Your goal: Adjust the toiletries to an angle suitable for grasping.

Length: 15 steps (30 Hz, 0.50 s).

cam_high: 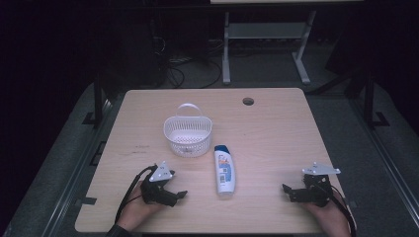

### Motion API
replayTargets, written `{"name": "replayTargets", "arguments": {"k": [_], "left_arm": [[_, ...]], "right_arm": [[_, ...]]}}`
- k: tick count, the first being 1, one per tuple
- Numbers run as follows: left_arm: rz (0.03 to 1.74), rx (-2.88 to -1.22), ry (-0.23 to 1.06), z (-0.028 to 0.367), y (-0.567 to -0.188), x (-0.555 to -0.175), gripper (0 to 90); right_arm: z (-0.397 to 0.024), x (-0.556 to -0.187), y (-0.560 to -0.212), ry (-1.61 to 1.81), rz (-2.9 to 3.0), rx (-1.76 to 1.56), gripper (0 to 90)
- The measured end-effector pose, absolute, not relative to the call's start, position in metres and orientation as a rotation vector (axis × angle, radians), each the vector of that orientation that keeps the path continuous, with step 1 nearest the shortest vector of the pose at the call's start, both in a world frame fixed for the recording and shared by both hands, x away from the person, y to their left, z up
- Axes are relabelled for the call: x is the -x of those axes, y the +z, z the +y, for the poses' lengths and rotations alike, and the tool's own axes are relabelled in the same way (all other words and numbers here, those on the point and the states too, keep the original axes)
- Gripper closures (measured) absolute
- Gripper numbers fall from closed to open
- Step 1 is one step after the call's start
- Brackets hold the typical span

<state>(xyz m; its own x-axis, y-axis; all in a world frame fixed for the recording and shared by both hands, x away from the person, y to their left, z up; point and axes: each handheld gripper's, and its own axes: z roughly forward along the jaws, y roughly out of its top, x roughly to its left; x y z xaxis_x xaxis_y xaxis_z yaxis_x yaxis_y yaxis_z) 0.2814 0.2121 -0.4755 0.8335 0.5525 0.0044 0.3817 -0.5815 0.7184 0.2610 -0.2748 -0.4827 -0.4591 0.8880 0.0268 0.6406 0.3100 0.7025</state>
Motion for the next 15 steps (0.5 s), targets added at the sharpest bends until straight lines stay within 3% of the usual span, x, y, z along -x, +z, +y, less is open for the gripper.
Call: {"name": "replayTargets", "arguments": {"k": [10,12,14,15], "left_arm": [[0.683,-2.257,0.295,0.2120,-0.4756,-0.2812,12.8],[0.685,-2.257,0.298,0.2119,-0.4755,-0.2811,12.9],[0.687,-2.257,0.298,0.2118,-0.4755,-0.2810,12.9],[0.687,-2.257,0.298,0.2118,-0.4755,-0.2810,12.8]], "right_arm": [[-0.2741,-0.2608,-0.4824,0.925,2.209,-1.377,2.5],[-0.2738,-0.2610,-0.4809,0.916,2.209,-1.386,8.6],[-0.2740,-0.2588,-0.4768,0.920,2.216,-1.378,20.8],[-0.2740,-0.2588,-0.4768,0.920,2.216,-1.378,20.8]]}}
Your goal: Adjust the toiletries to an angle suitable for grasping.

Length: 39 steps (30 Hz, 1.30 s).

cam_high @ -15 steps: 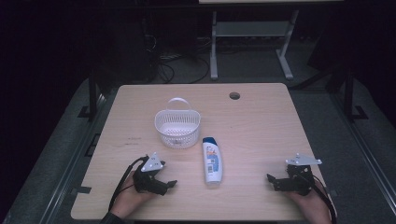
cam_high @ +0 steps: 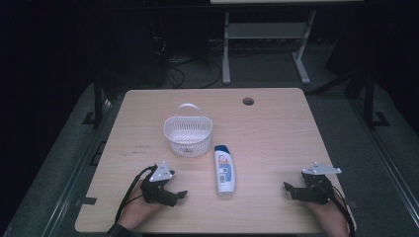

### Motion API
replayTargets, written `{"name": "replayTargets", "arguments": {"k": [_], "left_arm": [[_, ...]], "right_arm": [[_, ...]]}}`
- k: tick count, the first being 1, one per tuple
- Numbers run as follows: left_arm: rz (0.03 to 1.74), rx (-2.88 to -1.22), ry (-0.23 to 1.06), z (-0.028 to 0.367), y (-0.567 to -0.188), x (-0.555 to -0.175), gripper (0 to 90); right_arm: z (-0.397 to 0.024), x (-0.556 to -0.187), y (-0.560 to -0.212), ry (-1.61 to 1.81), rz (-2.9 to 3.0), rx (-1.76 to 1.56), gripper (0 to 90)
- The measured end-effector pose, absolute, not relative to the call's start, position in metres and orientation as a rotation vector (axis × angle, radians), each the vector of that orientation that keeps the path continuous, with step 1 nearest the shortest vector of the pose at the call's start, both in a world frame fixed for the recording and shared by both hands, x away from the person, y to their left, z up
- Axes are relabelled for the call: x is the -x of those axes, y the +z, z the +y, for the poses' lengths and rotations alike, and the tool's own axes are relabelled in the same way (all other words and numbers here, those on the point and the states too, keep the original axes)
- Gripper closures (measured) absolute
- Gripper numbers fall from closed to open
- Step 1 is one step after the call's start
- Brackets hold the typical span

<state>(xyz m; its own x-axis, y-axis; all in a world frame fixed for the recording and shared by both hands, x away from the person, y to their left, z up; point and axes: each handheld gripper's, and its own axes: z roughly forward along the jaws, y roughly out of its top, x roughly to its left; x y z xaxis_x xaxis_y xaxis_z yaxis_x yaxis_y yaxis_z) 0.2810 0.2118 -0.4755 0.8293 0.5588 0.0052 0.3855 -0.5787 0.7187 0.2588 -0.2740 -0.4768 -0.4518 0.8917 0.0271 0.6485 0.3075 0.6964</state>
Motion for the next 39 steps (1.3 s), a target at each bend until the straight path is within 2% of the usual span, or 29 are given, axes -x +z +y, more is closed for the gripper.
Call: {"name": "replayTargets", "arguments": {"k": [3,5,17,22,39], "left_arm": [[0.686,-2.257,0.298,0.212,-0.476,-0.281,12.9],[0.688,-2.256,0.296,0.212,-0.476,-0.281,12.9],[0.689,-2.256,0.298,0.212,-0.476,-0.281,12.8],[0.691,-2.254,0.299,0.212,-0.476,-0.280,12.9],[0.692,-2.254,0.299,0.212,-0.476,-0.280,12.8]], "right_arm": [[-0.274,-0.257,-0.474,0.918,2.217,-1.385,29.8],[-0.274,-0.257,-0.473,0.918,2.217,-1.385,32.5],[-0.275,-0.254,-0.460,1.031,2.253,-1.400,76.6],[-0.273,-0.254,-0.457,1.087,2.262,-1.409,89.3],[-0.258,-0.256,-0.444,1.160,2.325,-1.323,89.5]]}}
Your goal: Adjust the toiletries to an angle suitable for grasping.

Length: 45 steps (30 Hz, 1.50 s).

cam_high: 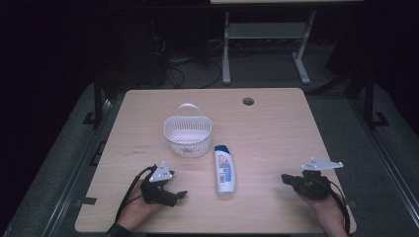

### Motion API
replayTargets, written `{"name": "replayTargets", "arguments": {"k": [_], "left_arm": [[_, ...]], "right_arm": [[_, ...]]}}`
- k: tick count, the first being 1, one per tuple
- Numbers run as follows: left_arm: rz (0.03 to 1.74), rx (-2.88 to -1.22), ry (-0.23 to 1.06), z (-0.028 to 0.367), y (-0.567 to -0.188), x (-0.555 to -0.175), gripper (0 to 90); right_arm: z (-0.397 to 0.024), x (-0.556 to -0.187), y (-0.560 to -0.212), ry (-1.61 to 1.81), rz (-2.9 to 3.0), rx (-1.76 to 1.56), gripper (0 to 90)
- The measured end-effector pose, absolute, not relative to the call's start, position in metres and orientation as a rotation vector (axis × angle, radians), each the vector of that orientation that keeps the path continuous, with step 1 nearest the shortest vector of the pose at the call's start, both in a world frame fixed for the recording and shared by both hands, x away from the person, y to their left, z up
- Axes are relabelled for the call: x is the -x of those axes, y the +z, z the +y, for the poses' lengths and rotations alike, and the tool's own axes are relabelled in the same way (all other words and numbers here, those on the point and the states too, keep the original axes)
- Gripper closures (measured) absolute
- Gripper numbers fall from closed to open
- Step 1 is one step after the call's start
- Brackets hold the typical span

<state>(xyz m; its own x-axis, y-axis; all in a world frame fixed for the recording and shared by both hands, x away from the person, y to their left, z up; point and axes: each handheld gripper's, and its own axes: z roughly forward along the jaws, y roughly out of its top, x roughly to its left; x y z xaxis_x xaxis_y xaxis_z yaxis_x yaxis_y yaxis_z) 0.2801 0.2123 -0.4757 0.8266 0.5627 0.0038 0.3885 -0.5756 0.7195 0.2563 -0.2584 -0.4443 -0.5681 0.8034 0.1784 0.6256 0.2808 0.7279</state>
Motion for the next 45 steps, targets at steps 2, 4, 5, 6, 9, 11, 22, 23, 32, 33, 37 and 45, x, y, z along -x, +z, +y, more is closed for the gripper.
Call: {"name": "replayTargets", "arguments": {"k": [2,4,5,6,9,11,22,23,32,33,37,45], "left_arm": [[0.693,-2.253,0.299,0.212,-0.476,-0.280,12.8],[0.695,-2.252,0.299,0.212,-0.476,-0.280,12.8],[0.695,-2.252,0.298,0.212,-0.476,-0.280,12.8],[0.695,-2.251,0.299,0.212,-0.476,-0.280,12.8],[0.698,-2.248,0.298,0.212,-0.476,-0.280,12.8],[0.698,-2.247,0.297,0.212,-0.476,-0.280,12.8],[0.697,-2.249,0.301,0.212,-0.476,-0.280,12.8],[0.697,-2.249,0.301,0.211,-0.476,-0.280,12.8],[0.698,-2.248,0.302,0.212,-0.476,-0.280,12.8],[0.700,-2.248,0.303,0.211,-0.476,-0.280,12.8],[0.712,-2.236,0.306,0.211,-0.476,-0.279,12.9],[0.714,-2.237,0.307,0.211,-0.476,-0.278,12.9]], "right_arm": [[-0.257,-0.257,-0.443,1.158,2.327,-1.313,89.5],[-0.255,-0.258,-0.442,1.157,2.334,-1.303,89.5],[-0.253,-0.258,-0.441,1.160,2.336,-1.303,89.5],[-0.252,-0.259,-0.441,1.165,2.336,-1.303,89.4],[-0.248,-0.262,-0.439,1.175,2.339,-1.295,89.4],[-0.244,-0.264,-0.438,1.190,2.341,-1.291,89.3],[-0.213,-0.273,-0.430,1.237,2.389,-1.203,89.3],[-0.210,-0.275,-0.430,1.245,2.398,-1.199,89.3],[-0.176,-0.283,-0.427,1.285,2.447,-1.126,89.4],[-0.172,-0.284,-0.426,1.288,2.453,-1.115,89.4],[-0.158,-0.286,-0.426,1.303,2.479,-1.085,89.4],[-0.136,-0.289,-0.429,1.327,2.516,-1.041,89.3]]}}
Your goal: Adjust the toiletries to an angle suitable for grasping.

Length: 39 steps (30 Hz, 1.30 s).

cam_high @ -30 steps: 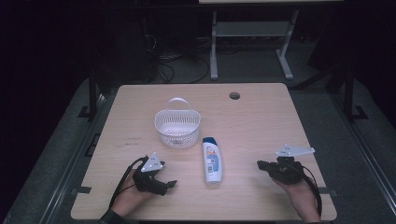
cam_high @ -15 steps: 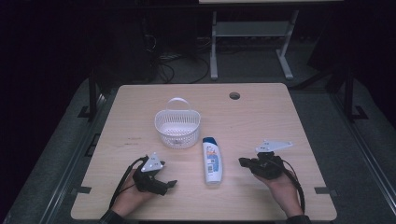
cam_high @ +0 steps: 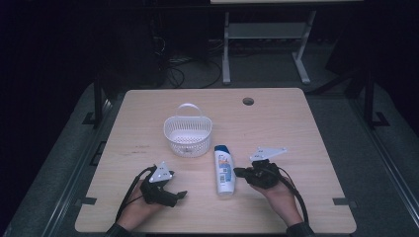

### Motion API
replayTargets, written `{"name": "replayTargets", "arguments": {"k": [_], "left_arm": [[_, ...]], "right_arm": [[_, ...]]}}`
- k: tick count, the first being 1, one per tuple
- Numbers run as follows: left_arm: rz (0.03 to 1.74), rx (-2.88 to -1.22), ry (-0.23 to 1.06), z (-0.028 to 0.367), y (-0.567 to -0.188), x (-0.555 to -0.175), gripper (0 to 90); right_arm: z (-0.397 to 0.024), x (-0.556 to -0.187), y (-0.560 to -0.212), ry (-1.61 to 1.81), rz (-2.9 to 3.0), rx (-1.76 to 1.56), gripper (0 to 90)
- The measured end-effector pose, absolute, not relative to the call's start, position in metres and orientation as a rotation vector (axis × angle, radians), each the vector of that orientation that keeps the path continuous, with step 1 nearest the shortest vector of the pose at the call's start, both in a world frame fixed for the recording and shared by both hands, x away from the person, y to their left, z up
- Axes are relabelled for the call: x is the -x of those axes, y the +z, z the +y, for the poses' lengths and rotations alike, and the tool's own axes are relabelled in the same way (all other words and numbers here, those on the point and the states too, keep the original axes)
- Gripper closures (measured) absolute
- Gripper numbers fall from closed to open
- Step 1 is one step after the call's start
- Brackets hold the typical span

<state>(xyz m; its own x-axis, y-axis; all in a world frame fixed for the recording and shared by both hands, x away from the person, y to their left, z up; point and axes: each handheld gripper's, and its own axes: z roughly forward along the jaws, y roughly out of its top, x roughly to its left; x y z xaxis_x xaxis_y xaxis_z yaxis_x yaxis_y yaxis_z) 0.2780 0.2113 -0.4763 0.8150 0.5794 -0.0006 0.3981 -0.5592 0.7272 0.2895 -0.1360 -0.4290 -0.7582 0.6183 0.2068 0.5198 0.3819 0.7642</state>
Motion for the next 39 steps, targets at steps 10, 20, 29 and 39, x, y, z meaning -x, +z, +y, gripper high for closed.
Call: {"name": "replayTargets", "arguments": {"k": [10,20,29,39], "left_arm": [[0.714,-2.237,0.309,0.211,-0.476,-0.278,12.9],[0.707,-2.246,0.310,0.212,-0.476,-0.278,12.9],[0.707,-2.247,0.310,0.212,-0.476,-0.278,12.9],[0.708,-2.246,0.309,0.212,-0.476,-0.278,12.9]], "right_arm": [[-0.108,-0.295,-0.433,1.321,2.561,-0.988,89.4],[-0.086,-0.314,-0.435,1.289,2.591,-0.940,89.4],[-0.071,-0.334,-0.441,1.237,2.603,-0.935,89.4],[-0.068,-0.339,-0.446,1.215,2.623,-0.933,89.5]]}}
